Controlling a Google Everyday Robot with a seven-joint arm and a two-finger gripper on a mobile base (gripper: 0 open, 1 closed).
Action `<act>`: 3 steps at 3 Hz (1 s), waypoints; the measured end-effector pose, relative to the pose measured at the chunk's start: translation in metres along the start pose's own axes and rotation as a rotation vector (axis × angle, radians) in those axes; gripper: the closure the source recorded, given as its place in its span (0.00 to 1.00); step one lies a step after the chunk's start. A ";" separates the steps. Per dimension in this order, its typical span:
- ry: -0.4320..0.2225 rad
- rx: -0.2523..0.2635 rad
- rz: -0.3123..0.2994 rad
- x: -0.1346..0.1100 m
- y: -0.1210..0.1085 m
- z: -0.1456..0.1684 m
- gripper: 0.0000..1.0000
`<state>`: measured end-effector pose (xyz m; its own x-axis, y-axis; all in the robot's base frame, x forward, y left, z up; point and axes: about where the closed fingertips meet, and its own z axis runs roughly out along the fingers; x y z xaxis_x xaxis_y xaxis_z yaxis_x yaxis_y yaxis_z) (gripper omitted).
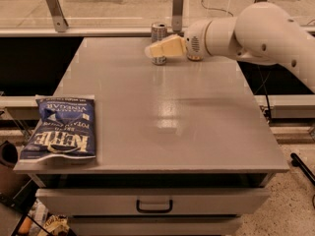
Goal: Move redbull can near blue chip bag
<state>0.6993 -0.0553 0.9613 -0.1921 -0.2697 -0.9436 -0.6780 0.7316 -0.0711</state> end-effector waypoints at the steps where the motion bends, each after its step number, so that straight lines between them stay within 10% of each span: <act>1: -0.063 -0.015 0.007 -0.001 -0.002 0.030 0.00; 3: -0.164 0.001 0.001 0.011 -0.016 0.089 0.00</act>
Offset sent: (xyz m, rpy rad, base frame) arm 0.0815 0.0434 -0.0389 0.1186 -0.1289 0.0106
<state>0.7717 -0.0145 0.9229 -0.0746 -0.1633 -0.9838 -0.6770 0.7326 -0.0703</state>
